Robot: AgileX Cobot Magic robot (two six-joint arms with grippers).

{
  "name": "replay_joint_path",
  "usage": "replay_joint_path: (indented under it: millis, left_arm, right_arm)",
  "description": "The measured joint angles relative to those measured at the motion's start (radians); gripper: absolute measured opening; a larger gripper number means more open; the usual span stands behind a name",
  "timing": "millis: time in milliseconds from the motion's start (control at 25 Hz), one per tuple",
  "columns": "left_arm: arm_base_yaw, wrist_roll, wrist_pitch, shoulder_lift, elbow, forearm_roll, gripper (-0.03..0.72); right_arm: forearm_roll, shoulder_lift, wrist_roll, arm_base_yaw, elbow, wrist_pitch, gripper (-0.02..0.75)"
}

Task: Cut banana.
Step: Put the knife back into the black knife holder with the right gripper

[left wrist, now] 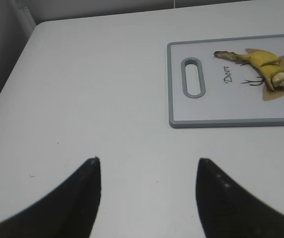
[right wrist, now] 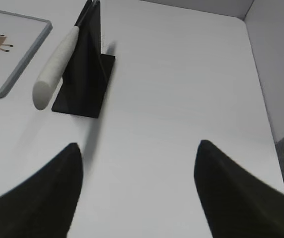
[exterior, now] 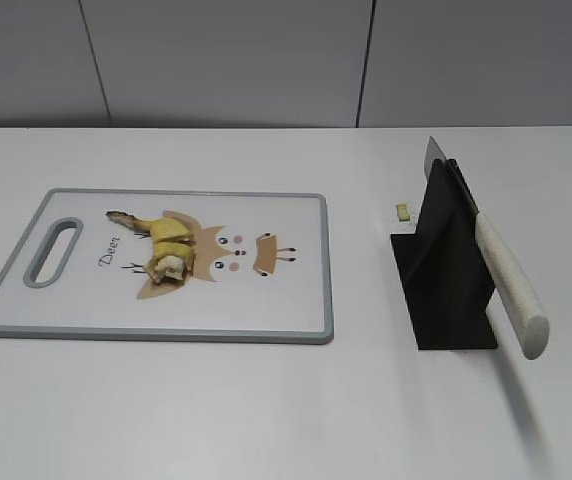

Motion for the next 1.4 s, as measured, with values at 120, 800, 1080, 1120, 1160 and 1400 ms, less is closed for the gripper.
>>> replay_joint_path:
  millis: [120,800,1080,1120,1160,1400]
  left_arm:
    - [0.0,0.0,0.0,0.0,0.0,0.0,0.579]
    - [0.0,0.0,0.0,0.0,0.0,0.0,0.569]
    - [0.0,0.0,0.0,0.0,0.0,0.0,0.558]
    - [0.0,0.0,0.0,0.0,0.0,0.0,0.558]
    - [0.0,0.0,0.0,0.0,0.0,0.0,0.556]
    - [0.0,0.0,0.0,0.0,0.0,0.0,0.55]
  right_arm:
    - [0.0,0.0,0.0,-0.024,0.0,0.0,0.545]
    - [0.0,0.0,0.0,-0.027,0.0,0.0,0.545]
    - [0.0,0.0,0.0,-0.027,0.0,0.0,0.545]
    - [0.0,0.0,0.0,-0.027,0.0,0.0,0.545]
    - [0.0,0.0,0.0,-0.027,0.0,0.0,0.545]
    - [0.0,0.0,0.0,-0.027,0.0,0.0,0.545]
